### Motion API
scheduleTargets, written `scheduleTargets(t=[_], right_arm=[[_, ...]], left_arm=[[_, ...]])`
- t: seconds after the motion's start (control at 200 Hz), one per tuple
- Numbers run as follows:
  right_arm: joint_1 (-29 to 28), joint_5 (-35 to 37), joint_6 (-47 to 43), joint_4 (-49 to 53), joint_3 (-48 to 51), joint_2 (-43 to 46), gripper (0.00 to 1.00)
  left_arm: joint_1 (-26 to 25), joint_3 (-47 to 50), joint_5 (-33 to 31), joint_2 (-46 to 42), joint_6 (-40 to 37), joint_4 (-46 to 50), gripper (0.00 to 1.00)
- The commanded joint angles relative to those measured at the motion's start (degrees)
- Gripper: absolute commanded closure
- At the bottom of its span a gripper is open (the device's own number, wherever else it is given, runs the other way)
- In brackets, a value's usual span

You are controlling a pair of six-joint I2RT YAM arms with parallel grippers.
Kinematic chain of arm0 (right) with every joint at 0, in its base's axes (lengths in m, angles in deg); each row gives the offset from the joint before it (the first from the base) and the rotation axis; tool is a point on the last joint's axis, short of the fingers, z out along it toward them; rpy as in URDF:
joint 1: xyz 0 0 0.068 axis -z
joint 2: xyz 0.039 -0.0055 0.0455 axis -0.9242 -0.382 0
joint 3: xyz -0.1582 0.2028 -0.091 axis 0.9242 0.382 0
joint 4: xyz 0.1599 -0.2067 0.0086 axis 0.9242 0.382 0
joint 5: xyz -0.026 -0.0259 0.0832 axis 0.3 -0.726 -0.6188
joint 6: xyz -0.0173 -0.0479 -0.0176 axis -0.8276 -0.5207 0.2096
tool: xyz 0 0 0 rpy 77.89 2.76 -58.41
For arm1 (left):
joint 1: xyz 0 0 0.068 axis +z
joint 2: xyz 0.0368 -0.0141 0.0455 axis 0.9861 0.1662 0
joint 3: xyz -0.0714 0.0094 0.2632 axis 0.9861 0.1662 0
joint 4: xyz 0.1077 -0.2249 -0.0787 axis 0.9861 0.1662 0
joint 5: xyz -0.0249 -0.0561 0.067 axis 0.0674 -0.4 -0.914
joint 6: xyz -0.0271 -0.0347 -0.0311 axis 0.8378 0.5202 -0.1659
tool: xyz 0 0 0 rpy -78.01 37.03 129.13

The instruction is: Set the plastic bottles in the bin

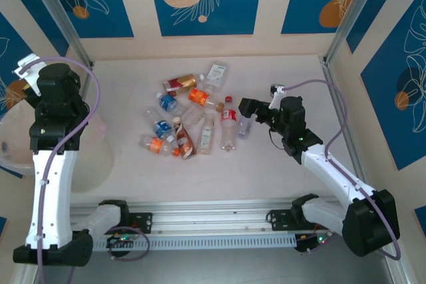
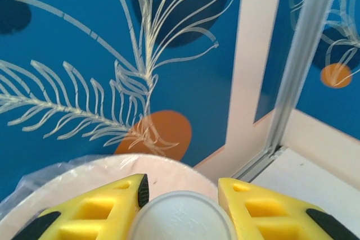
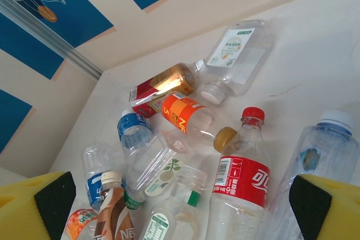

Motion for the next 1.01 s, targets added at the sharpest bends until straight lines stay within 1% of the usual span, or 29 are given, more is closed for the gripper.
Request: scheduleTargets(t=[0.0, 0.115, 0.24, 0.325, 0.365, 0.4, 0.425, 0.46, 0.475, 0.53, 0.55, 0.58, 0.68, 0.83, 1.0], right_arm=[[0.2, 2.4, -1.8, 0.1, 1.2, 1.3, 0.00], [0.3, 2.3, -2.6, 1.1, 0.5, 1.0, 0.01], [0.4, 1.4, -3.1, 1.9, -0.5, 0.0, 0.00], [0.5, 0.2, -3.7, 2.9, -1.3, -0.9, 0.00], [0.4, -0.2, -3.9, 3.3, -1.7, -1.2, 0.01], [0.4, -0.5, -4.0, 3.8, -2.0, -1.6, 0.00], [0.4, -0.7, -4.0, 3.9, -2.1, -1.7, 0.00], [0.4, -0.8, -3.9, 4.0, -2.0, -1.8, 0.00], [0.4, -0.8, -3.9, 4.0, -2.0, -1.9, 0.00], [0.4, -0.7, -3.8, 3.8, -1.8, -1.9, 0.01], [0.4, -0.7, -3.8, 3.7, -1.7, -1.8, 0.00], [0.4, -0.6, -3.7, 3.7, -1.7, -1.8, 0.00], [0.4, -0.6, -3.4, 3.5, -1.4, -1.7, 0.00], [0.4, -0.6, -2.7, 2.9, -0.9, -1.7, 0.00], [0.4, -0.4, -2.7, 2.7, -0.8, -1.8, 0.00]], left_arm=[[6.6, 2.8, 2.5, -1.0, 7.4, 4.6, 1.00], [13.2, 7.1, 7.0, -1.6, 13.2, 7.7, 1.00], [20.8, 10.8, 13.1, 0.3, 18.2, 12.3, 1.00], [24.3, 13.7, 16.5, 0.1, 20.1, 12.2, 1.00], [25.6, 15.0, 18.8, -0.4, 20.4, 11.6, 0.92], [26.4, 16.0, 20.5, -0.9, 20.6, 11.1, 0.79], [26.7, 16.4, 21.0, -1.2, 20.6, 10.9, 0.67], [26.8, 17.0, 21.2, -1.5, 20.8, 10.9, 0.47], [26.9, 17.2, 21.2, -1.6, 20.8, 10.9, 0.43], [27.1, 17.0, 21.8, -1.8, 20.4, 11.0, 0.35], [27.1, 16.8, 22.3, -1.9, 20.1, 11.1, 0.27], [27.1, 16.1, 23.3, -1.9, 19.5, 11.1, 0.19], [27.1, 13.9, 27.4, -2.3, 18.1, 11.3, 0.01], [27.0, 13.0, 33.3, -4.6, 17.6, 9.8, 0.00], [26.1, 11.4, 36.6, -6.2, 17.0, 9.4, 0.00]])
